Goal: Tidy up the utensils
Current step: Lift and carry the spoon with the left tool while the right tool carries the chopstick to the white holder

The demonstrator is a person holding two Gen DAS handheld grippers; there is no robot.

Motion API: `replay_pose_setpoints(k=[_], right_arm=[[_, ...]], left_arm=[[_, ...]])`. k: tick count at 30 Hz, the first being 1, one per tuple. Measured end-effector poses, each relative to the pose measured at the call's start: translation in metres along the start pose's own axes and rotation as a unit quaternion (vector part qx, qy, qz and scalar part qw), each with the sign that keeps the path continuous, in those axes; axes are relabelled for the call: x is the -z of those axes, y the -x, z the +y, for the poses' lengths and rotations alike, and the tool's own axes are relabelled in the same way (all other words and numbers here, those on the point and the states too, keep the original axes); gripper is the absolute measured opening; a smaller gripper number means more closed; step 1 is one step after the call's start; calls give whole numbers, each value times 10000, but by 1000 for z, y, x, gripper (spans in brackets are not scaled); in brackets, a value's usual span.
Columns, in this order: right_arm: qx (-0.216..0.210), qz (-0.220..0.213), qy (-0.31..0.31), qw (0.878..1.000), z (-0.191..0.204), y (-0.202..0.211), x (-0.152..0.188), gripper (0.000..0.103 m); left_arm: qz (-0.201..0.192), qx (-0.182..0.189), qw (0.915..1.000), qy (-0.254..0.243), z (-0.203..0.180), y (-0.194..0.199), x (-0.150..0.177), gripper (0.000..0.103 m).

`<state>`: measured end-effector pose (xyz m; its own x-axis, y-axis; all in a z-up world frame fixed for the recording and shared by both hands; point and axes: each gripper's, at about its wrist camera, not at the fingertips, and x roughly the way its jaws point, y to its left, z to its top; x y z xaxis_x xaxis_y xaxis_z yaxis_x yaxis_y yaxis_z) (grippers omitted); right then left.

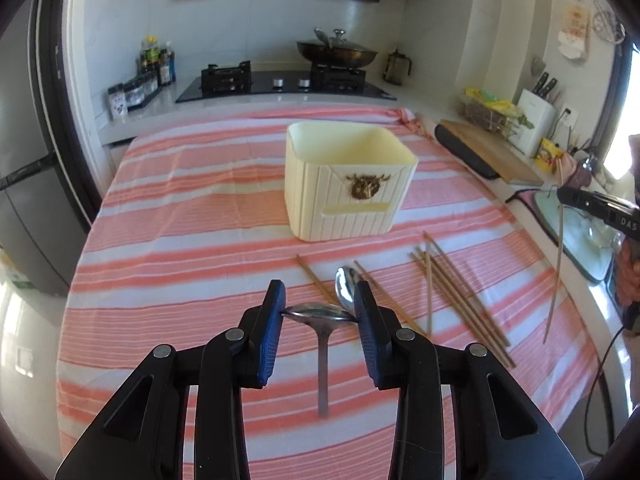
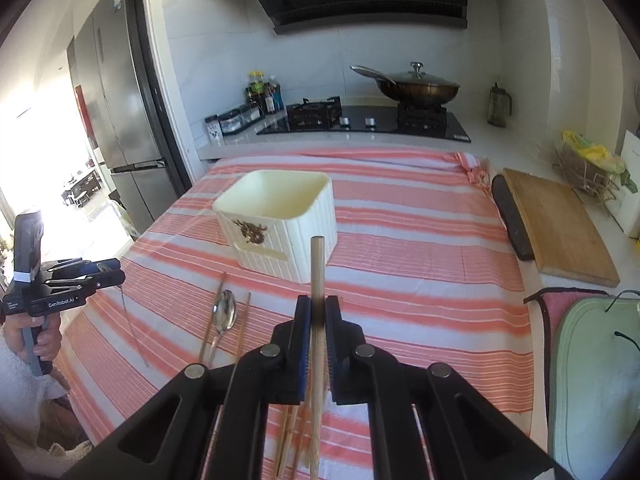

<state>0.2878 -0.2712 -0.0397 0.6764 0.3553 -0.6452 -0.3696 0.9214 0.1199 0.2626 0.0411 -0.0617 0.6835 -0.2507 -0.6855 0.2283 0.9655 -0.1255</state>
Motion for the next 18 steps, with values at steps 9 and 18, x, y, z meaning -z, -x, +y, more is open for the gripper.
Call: replay_pose_setpoints(k=[9, 18], right_arm=[[-308, -314, -307, 9986, 4, 11, -22, 8], [-250, -454, -245, 9984, 11, 13, -38, 8]], left_arm=[[-315, 142, 9994, -54, -4, 21, -28, 36], [-359, 251, 9990, 16, 3, 25, -44, 36]])
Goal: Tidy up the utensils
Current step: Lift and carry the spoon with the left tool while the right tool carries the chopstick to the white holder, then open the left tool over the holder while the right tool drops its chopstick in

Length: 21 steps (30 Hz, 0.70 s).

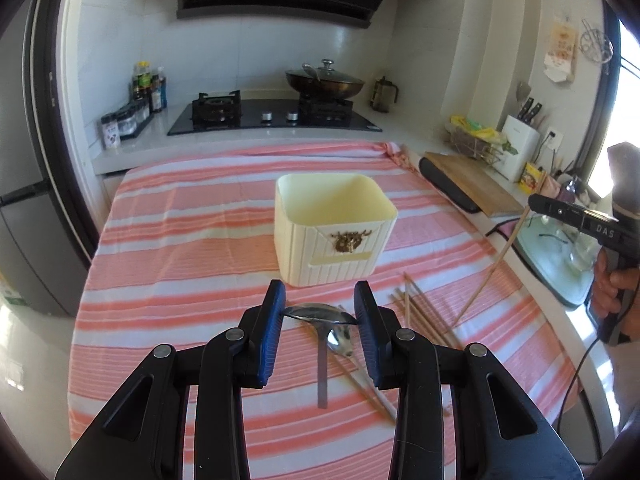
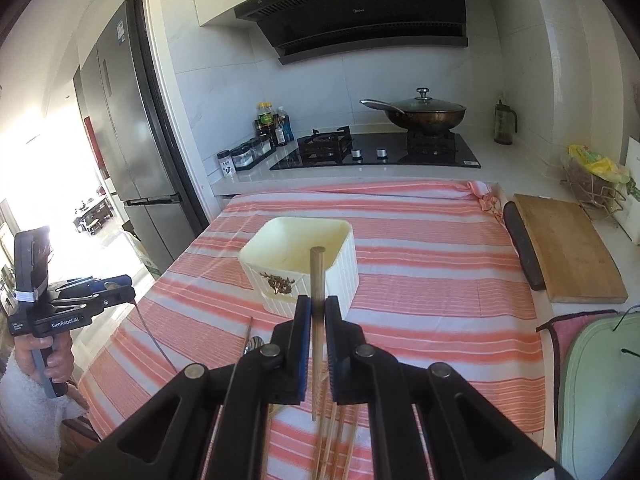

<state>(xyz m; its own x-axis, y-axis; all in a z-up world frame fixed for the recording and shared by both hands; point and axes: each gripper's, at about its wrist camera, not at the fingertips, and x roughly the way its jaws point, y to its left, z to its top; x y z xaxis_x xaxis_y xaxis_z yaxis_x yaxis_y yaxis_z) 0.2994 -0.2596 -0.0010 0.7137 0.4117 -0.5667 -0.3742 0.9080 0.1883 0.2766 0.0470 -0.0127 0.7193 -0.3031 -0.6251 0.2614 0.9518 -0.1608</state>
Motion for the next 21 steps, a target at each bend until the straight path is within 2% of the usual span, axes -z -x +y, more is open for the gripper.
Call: replay_pose_setpoints(k=[3, 6, 10, 13, 15, 17, 20, 21], right_arm=[[53, -288, 53, 9996, 3, 1, -23, 8], [37, -669, 35, 9977, 4, 2, -56, 8], [78, -1295, 178, 9914, 13, -1, -96, 8], [141, -1565, 297, 9871, 20, -20, -115, 8], [187, -1577, 412, 9865, 23, -44, -119, 8], [242, -1431, 554, 9879, 24, -71, -118, 8], [172, -849, 507, 9949, 16, -118, -114, 8], [85, -516, 443, 9976, 12, -138, -113, 8]], left_arm=[[-161, 190, 9995, 183, 5, 7, -28, 36], [-512, 320, 9977, 324, 6, 16, -70, 35], [-1197, 149, 9919, 405, -1, 15, -123, 36], [-1532, -75, 9869, 500, -3, -7, -149, 36], [-1468, -171, 9873, 580, -1, -33, -158, 35], [-1213, -227, 9901, 668, 5, -64, -161, 36], [-680, -328, 9946, 712, 9, -112, -159, 35], [-486, -368, 9956, 714, 10, -128, -157, 35]])
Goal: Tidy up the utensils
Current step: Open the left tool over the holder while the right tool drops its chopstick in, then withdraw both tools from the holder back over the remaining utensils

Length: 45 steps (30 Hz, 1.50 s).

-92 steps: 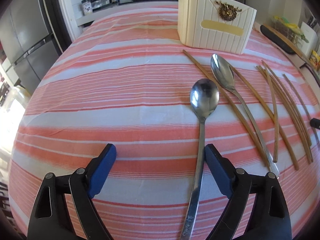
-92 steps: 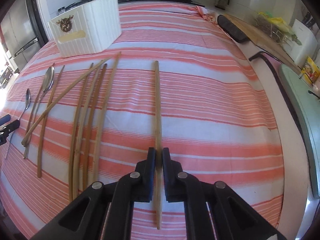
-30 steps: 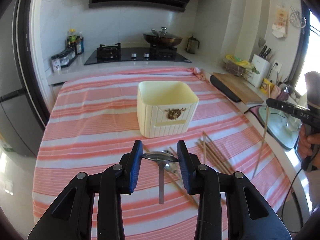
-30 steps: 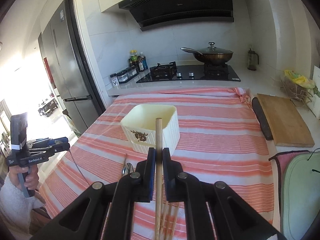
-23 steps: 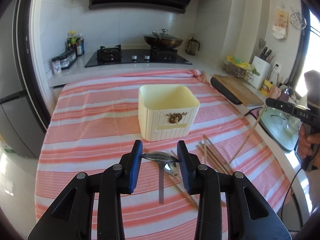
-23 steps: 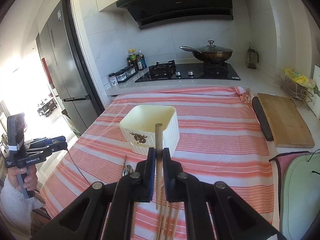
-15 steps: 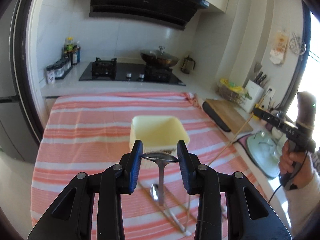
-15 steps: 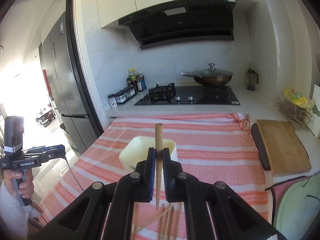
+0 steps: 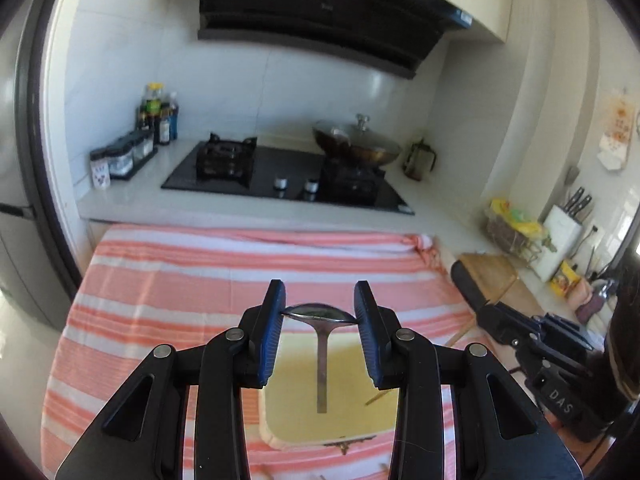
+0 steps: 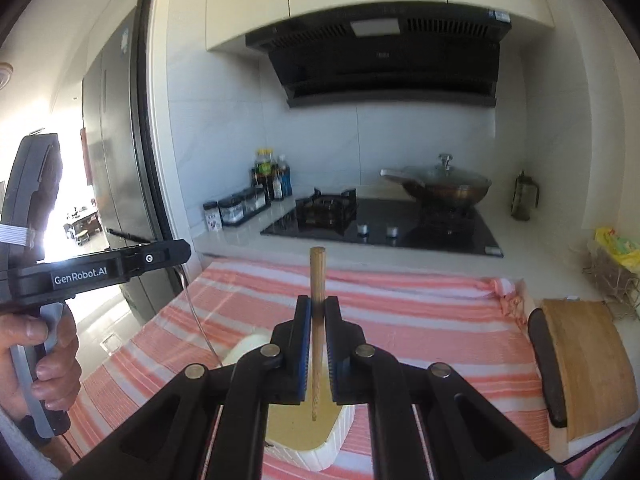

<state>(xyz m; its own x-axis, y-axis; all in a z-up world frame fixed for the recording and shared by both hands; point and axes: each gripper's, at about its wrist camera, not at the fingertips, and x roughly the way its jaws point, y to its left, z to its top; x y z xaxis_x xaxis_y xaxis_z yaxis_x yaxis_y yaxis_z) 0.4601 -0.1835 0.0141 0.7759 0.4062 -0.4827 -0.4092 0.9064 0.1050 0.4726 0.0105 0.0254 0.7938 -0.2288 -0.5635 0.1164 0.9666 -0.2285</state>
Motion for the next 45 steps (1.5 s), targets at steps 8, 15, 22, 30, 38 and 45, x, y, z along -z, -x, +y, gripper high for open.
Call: replay_pose_setpoints(k=[8, 15, 22, 30, 38, 45], right_arm=[[-99, 1421, -586, 9881, -26, -82, 26, 8], [-44, 987, -902, 9910, -36, -59, 29, 40], [304, 814, -432, 9953, -39, 34, 105, 46], [1577, 1705, -238, 9724, -55, 81, 264, 46], [1682, 1897, -421, 9664, -61, 84, 296, 47], [1503, 1872, -621, 9688, -64, 86, 302, 53]], left_arm=[[1356, -235, 9905, 57, 9, -85, 31, 37], [1227, -36, 9921, 243, 24, -58, 50, 50], [1474, -199, 9888, -95, 59, 14, 144, 77], [1819, -998, 9781, 151, 83, 33, 272, 78], [1459, -1456, 9784, -131, 72, 10, 283, 92], [1541, -1542, 9759, -13, 79, 3, 282, 103]])
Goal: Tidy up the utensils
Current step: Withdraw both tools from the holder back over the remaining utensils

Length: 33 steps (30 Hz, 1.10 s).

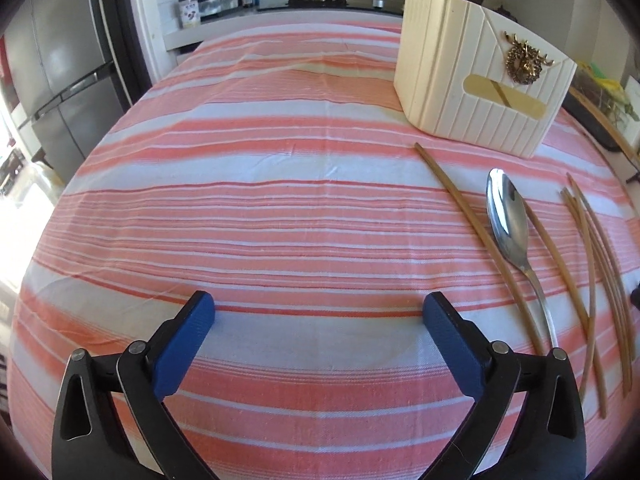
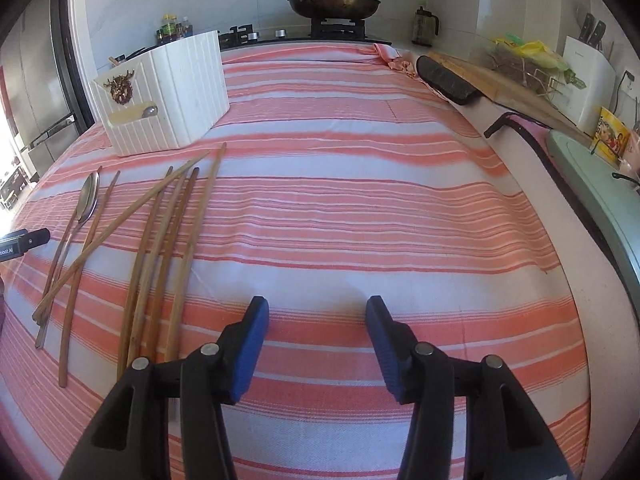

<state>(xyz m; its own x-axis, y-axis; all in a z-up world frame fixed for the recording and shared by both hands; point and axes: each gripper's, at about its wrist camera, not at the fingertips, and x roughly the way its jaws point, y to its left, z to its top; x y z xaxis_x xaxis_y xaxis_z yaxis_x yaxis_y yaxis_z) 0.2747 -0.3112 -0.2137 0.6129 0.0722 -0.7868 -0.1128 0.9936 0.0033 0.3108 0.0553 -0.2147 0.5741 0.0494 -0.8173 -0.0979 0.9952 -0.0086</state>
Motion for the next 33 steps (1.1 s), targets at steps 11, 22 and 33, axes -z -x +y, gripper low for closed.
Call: replay_pose_setpoints(k=[11, 22, 33], right_arm=[[8, 1, 14, 10000, 2, -2, 0, 53], [11, 2, 18, 10000, 2, -2, 0, 53], [8, 3, 17, 10000, 2, -2, 0, 53]], left_arm=[[-15, 5, 10000, 2, 0, 2, 3, 103], [-18, 6, 10000, 0, -1, 2, 4, 103], [-22, 8, 10000, -1, -1, 3, 4, 103]])
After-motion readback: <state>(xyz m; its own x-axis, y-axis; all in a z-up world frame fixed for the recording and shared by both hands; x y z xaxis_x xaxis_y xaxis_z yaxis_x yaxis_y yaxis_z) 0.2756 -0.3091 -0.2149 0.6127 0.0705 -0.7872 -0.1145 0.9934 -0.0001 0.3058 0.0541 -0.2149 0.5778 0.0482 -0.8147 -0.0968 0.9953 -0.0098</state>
